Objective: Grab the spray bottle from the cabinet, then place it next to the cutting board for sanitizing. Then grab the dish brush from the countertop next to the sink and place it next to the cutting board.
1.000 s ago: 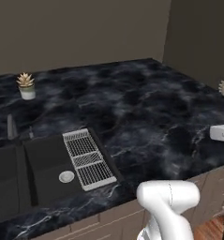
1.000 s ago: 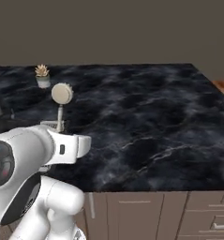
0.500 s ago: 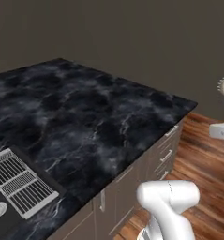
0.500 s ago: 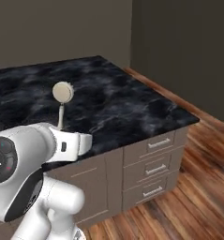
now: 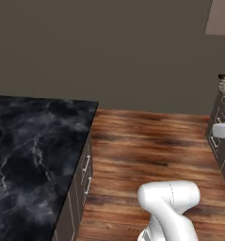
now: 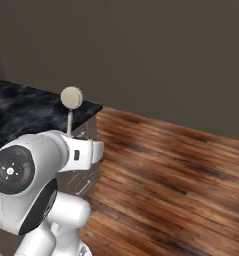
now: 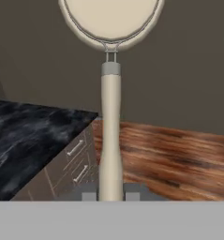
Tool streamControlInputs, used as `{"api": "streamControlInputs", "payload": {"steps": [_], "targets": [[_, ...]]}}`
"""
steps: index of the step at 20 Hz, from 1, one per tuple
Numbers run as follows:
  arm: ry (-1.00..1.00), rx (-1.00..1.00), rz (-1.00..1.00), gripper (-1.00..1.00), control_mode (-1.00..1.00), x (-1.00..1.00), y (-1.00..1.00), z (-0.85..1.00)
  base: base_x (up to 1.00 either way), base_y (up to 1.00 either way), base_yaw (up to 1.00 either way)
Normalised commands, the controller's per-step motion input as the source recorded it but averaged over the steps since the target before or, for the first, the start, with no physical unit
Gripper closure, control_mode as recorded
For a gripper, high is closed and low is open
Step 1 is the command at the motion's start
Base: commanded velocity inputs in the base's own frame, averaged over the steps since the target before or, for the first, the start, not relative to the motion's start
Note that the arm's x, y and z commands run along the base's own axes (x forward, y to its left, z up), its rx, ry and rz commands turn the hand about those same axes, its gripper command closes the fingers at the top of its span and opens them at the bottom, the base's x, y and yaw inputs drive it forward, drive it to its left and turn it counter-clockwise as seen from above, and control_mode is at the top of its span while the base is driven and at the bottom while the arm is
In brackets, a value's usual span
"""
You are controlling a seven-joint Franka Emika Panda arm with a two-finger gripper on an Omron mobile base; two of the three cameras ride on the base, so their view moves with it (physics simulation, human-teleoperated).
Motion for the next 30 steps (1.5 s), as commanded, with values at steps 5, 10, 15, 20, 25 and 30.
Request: {"api": "streamControlInputs", "payload": {"steps": [5,10,15,20,25,30], "targets": [[0.00,0.00,0.00,1.00,1.00,0.00,0.00,0.00,0.00,0.00,-1.00],[0.00,0.00,0.00,1.00,1.00,0.00,0.00,0.00,0.00,0.00,-1.00],[0.00,0.00,0.00,1.00,1.00,0.00,0.00,0.00,0.66,0.48,-0.78],[0.00,0.00,0.00,1.00,1.00,0.00,0.00,0.00,1.00,0.70,-0.51],[0.00,0.00,0.00,1.00,1.00,0.00,0.00,0.00,1.00,1.00,-0.43],[0.00,0.00,0.00,1.00,1.00,0.00,0.00,0.00,1.00,0.98,-0.33]]}}
